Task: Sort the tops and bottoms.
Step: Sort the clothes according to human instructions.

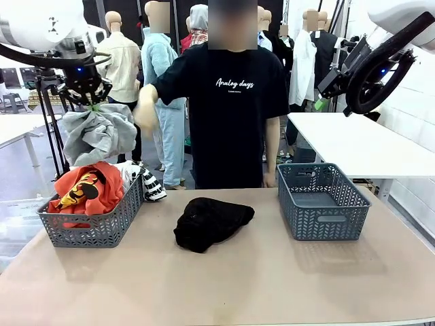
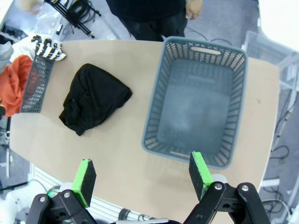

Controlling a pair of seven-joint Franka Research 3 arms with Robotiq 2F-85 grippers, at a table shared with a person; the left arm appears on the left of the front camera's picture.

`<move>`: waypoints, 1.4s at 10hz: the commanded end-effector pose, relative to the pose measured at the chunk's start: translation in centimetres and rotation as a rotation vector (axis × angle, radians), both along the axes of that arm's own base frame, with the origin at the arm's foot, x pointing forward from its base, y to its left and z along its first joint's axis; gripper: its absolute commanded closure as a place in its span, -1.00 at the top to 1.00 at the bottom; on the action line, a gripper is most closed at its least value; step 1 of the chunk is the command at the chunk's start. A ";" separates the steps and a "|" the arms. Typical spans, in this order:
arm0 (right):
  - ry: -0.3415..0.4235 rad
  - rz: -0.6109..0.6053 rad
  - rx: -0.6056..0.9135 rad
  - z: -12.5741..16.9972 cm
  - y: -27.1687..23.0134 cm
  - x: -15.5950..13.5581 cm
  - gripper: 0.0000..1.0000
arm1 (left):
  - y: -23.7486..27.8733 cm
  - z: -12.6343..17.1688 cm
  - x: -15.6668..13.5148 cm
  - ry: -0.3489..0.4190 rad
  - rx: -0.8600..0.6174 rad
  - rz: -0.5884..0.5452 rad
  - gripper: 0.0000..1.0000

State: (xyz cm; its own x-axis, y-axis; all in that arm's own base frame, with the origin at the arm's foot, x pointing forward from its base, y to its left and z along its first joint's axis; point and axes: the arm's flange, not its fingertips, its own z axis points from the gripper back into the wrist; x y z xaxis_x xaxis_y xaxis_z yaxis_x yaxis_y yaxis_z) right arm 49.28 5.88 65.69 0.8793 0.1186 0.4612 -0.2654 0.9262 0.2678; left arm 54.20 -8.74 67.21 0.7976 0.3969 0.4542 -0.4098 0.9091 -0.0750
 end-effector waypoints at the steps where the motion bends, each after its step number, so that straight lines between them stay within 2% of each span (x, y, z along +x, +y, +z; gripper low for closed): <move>1: 0.019 -0.014 -0.018 0.2 0.3 0.0 1.00 | 1.3 -1.6 -0.7 0.005 0.041 0.079 -1.00; 4: 0.019 -0.014 -0.018 0.2 0.3 0.0 1.00 | 1.2 -5.7 -1.1 0.010 0.009 0.073 -1.00; 6: 0.019 -0.014 -0.018 0.2 0.3 0.0 1.00 | 0.0 -10.4 -1.1 0.030 -0.005 0.073 -1.00; 8: 0.019 -0.014 -0.018 0.2 0.3 0.0 1.00 | 0.1 -16.3 -0.5 0.093 0.118 0.081 -1.00; 10: 0.019 -0.014 -0.018 0.2 0.3 0.0 1.00 | 0.6 -20.8 -1.1 0.178 0.112 0.093 -1.00; 11: 0.019 -0.014 -0.018 0.2 0.3 0.0 1.00 | 1.0 -22.2 -1.2 0.221 0.116 0.113 -1.00; 12: 0.019 -0.014 -0.018 0.2 0.3 0.0 1.00 | 1.2 -20.5 -0.9 0.210 0.091 0.144 -1.00; 13: 0.019 -0.014 -0.018 0.2 0.3 0.0 1.00 | 0.7 -21.8 -1.1 0.207 0.105 0.068 -1.00; 14: 0.019 -0.014 -0.018 0.2 0.3 0.0 1.00 | 0.7 -21.8 -1.1 0.207 0.105 0.068 -1.00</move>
State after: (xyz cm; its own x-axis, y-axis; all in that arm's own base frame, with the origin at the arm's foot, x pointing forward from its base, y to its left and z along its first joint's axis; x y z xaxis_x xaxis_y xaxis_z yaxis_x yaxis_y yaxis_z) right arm 49.28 5.91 65.68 0.8793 0.1191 0.4611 -0.2658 0.9261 0.2678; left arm 53.11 -7.78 45.22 0.8469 0.4255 0.3189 -0.4796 0.8703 0.1123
